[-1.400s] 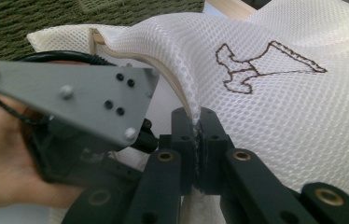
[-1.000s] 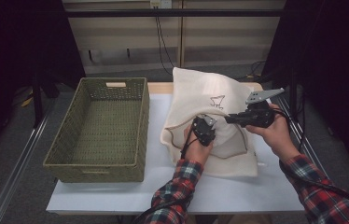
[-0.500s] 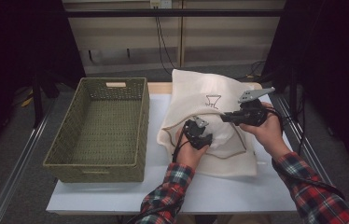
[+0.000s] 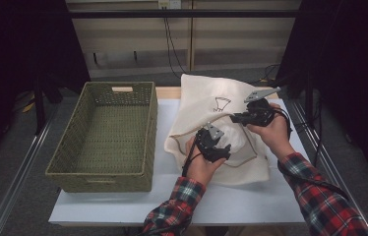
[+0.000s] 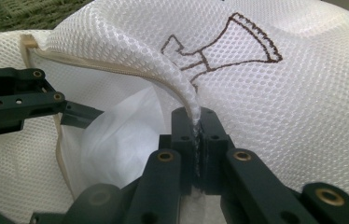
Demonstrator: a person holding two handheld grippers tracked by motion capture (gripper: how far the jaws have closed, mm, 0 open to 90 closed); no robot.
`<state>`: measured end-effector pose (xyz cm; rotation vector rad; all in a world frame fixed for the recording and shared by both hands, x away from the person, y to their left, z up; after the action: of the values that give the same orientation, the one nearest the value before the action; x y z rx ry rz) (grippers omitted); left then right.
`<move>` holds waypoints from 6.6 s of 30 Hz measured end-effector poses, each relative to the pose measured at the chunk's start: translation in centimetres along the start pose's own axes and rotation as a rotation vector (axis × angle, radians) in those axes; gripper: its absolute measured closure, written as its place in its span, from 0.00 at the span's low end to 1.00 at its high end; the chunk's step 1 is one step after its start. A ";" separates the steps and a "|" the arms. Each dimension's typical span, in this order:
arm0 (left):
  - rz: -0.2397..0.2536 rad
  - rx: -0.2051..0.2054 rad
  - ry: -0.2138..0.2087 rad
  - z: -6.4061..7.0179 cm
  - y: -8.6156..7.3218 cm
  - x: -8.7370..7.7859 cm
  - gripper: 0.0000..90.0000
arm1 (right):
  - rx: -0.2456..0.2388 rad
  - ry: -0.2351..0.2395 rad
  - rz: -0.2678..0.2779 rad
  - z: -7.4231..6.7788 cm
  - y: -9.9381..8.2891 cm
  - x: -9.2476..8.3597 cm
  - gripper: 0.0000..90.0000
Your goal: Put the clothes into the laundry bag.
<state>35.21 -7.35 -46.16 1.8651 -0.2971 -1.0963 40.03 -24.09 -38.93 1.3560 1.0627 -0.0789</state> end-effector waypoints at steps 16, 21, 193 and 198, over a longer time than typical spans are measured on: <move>-0.093 0.161 0.110 1.2 -0.7 3.7 0.67 | -0.007 0.015 0.000 -0.1 -0.2 -0.1 0.97; -0.103 0.115 0.113 0.2 -0.4 3.4 0.87 | -0.008 0.015 0.002 -0.2 -0.2 -0.4 0.97; 0.020 -0.126 0.079 -4.7 -4.2 -4.9 0.25 | -0.093 0.120 0.033 -5.2 -0.4 -0.7 0.72; 0.023 -0.126 0.080 -4.5 -4.1 -5.1 0.24 | -0.104 0.122 0.036 -5.6 -0.1 -0.7 0.83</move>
<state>34.89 0.61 -45.79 1.7844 -0.1986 -0.9999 36.39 -19.92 -37.74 1.2984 1.1288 0.0855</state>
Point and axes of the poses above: each handheld gripper's, and its own axes: x roughly forward along the jaws, y roughly out of its top, z roughly to its right, the point moved 2 cm from there along x, roughly forward along the jaws, and after that the axes turned 13 degrees about x, right-handed, at the moved point
